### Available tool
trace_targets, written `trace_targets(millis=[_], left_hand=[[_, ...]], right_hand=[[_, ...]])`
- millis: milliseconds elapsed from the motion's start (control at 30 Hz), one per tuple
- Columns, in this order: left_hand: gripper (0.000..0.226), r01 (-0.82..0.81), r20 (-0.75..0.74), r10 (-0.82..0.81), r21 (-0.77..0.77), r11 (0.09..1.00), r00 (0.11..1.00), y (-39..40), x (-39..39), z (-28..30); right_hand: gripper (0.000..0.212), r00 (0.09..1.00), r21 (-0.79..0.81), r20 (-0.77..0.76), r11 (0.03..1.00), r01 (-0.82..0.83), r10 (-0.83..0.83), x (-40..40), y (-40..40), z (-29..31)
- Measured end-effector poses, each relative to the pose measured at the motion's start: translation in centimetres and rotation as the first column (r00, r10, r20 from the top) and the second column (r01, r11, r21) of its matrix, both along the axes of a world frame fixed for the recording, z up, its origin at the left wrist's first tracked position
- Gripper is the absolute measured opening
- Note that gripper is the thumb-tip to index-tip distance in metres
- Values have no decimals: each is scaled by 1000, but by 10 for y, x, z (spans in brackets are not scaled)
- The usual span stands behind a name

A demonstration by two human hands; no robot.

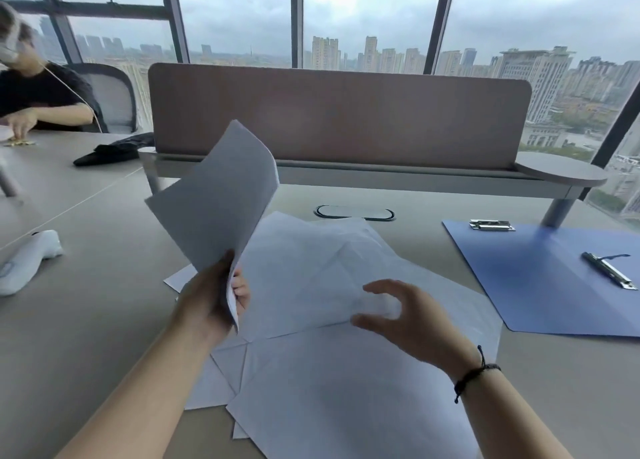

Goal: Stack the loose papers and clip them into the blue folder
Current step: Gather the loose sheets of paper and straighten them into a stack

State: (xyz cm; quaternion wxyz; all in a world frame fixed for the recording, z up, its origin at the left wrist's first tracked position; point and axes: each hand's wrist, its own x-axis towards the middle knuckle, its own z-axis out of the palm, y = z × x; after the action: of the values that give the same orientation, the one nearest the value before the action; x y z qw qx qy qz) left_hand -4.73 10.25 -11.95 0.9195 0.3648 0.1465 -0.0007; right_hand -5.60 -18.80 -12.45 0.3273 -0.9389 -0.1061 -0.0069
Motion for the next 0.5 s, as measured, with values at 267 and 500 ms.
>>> trace_targets(millis=[267,500], left_hand=[[13,83,18,-82,-50,995,996,0,5,-5],[16,-79,-60,75,-57,995,995,1,9,-6]], right_hand=[[96,949,-406,-87,859,-311,303,17,48,9],[75,917,551,-363,757,353,-164,35,90,13]])
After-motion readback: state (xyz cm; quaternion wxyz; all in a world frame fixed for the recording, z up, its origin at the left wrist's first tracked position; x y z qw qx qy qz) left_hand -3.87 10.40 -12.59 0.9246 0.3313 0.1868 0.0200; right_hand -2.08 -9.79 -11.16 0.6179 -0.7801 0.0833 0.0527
